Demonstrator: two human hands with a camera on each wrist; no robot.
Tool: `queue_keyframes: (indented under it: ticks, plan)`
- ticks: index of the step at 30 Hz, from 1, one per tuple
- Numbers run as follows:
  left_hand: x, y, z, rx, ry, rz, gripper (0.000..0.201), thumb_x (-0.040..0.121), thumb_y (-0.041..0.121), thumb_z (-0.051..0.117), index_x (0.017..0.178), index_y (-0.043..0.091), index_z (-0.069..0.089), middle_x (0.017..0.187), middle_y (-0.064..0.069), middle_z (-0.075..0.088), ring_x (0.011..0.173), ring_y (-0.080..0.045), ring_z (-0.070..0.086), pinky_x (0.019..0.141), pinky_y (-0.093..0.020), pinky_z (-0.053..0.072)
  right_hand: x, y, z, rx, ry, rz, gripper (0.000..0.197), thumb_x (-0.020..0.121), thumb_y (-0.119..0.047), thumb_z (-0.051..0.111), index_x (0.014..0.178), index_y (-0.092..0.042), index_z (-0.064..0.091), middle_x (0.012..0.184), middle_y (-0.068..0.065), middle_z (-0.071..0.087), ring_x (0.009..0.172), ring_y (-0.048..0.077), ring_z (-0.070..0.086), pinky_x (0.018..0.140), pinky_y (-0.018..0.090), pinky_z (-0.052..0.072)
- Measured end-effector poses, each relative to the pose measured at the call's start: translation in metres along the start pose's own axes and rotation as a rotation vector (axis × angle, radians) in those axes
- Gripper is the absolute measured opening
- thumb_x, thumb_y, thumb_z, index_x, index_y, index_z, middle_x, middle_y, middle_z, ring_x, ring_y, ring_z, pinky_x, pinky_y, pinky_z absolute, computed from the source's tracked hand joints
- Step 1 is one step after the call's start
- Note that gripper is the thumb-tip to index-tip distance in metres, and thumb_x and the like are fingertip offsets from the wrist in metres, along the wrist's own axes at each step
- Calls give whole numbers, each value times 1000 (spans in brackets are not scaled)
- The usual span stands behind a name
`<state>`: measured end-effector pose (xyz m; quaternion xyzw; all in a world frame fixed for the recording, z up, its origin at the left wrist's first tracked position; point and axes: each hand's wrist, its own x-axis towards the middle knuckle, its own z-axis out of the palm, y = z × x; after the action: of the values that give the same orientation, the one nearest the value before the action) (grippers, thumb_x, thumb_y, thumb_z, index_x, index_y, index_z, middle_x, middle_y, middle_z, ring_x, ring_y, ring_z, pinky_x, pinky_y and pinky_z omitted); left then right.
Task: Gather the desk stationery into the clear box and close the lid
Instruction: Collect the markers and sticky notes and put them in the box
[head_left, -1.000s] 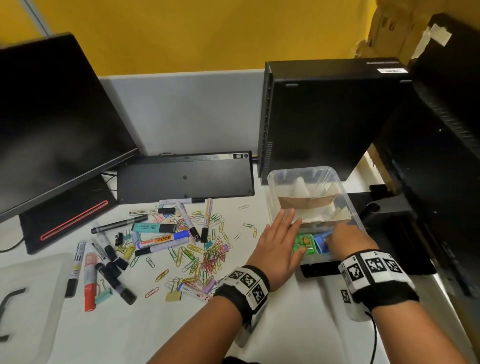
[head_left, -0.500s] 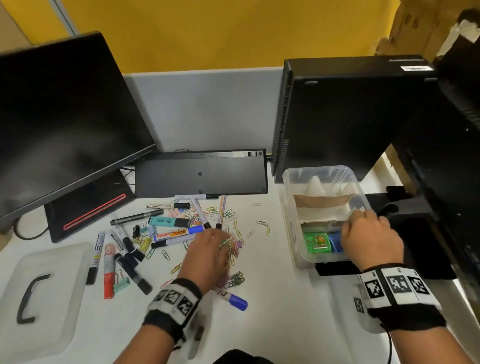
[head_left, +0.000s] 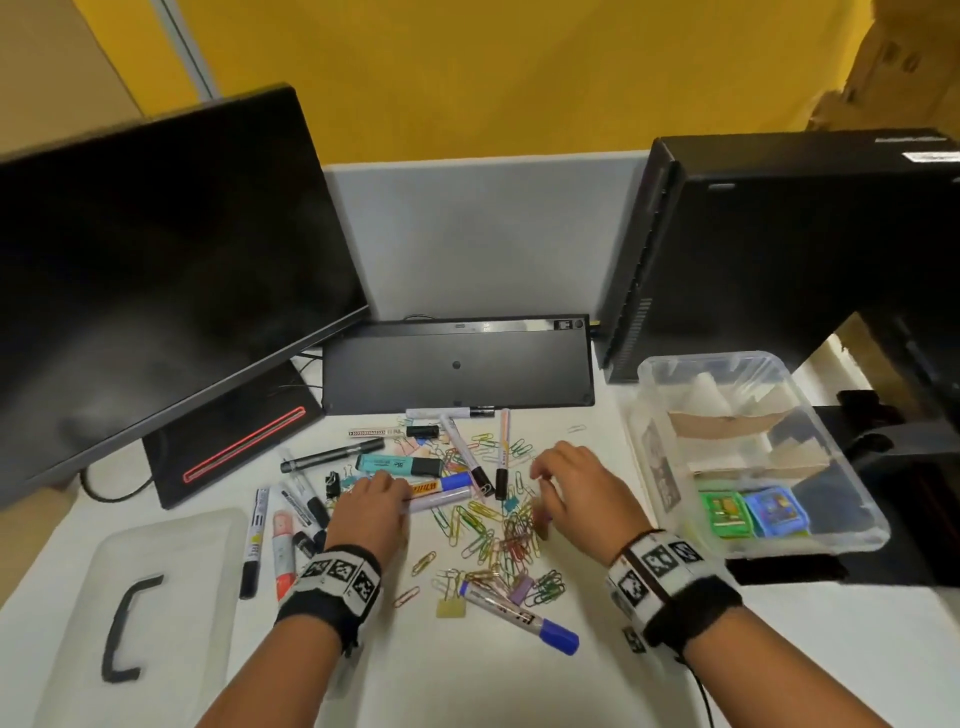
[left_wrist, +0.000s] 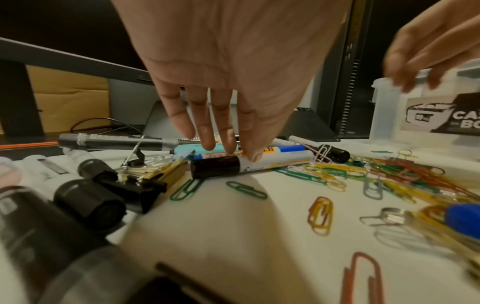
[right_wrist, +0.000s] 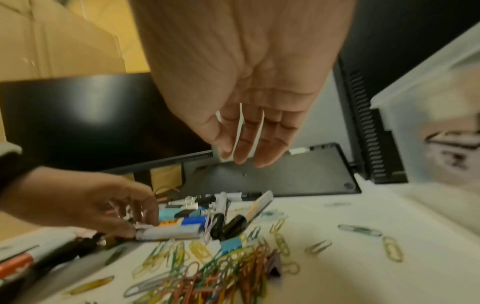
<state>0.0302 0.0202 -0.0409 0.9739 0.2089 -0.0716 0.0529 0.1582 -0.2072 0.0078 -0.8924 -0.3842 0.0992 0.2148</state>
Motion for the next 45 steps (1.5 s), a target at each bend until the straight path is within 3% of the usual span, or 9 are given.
queue_keyframes:
  ticks: [6, 12, 16, 20, 23, 28, 34, 39, 45]
  plan:
    - [4, -5, 7, 108, -102, 66, 22, 94, 24, 46, 114, 23, 54, 113, 0, 57, 104, -21, 50, 90, -34, 43, 66, -10, 54, -16, -123, 219, 20, 95, -23, 44, 112, -20, 52, 113, 3, 52, 104, 22, 52, 84, 38, 50]
    - [-10, -12, 4, 3, -68, 92, 23, 96, 27, 42, 117, 22, 50, 117, 2, 53, 107, -18, 48, 96, -32, 40, 94, -17, 80, -95, -173, 421, 43, 91, -23, 54, 130, -16, 38, 118, 8, 52, 104, 24, 53, 80, 34, 48]
    - [-23, -23, -10, -152, -4, 72, 18, 97, 26, 37, 113, 24, 45, 106, 7, 50, 93, -11, 47, 90, -25, 40, 97, -20, 81, 18, -62, 507, 41, 83, -15, 63, 116, -16, 39, 106, 7, 55, 93, 25, 57, 75, 35, 51]
    - [-14, -31, -16, -280, 19, 19, 11, 96, 19, 36, 104, 23, 43, 95, 7, 45, 83, -12, 45, 78, -23, 42, 90, -22, 77, 289, 101, 623, 24, 91, -14, 52, 111, -16, 38, 93, 5, 55, 77, 25, 60, 62, 31, 45]
    - [4, -32, -10, -274, 7, 44, 16, 97, 20, 35, 109, 21, 46, 103, 4, 54, 88, -14, 49, 83, -26, 43, 84, -25, 77, 306, 55, 570, 14, 95, -20, 47, 107, -16, 41, 82, 2, 54, 64, 17, 56, 51, 28, 43]
    - [21, -28, -1, -186, -46, 102, 29, 97, 32, 41, 122, 21, 50, 118, 1, 58, 106, -16, 53, 96, -30, 42, 85, -29, 93, 191, -174, 540, 15, 90, -31, 55, 97, -20, 49, 86, -1, 57, 71, 14, 60, 66, 32, 55]
    - [19, -25, 1, -153, -69, 67, 23, 95, 31, 45, 114, 19, 53, 114, 1, 60, 103, -15, 53, 93, -28, 42, 80, -25, 93, 142, -247, 562, 22, 90, -36, 57, 101, -16, 53, 87, 1, 58, 70, 13, 59, 68, 29, 54]
    - [11, -22, -4, -242, -41, 32, 29, 94, 37, 49, 119, 22, 53, 117, 4, 57, 105, -13, 51, 96, -27, 43, 66, -28, 61, 52, -223, 462, 29, 96, -36, 44, 112, -11, 46, 112, 7, 47, 87, 27, 60, 71, 36, 47]
    - [-8, -17, -13, -348, 24, -19, 36, 94, 36, 48, 127, 19, 47, 124, 2, 43, 103, -9, 48, 94, -24, 45, 31, -17, -14, -42, -88, 261, 17, 98, -29, 42, 107, -17, 48, 103, 5, 59, 84, 25, 56, 67, 34, 44]
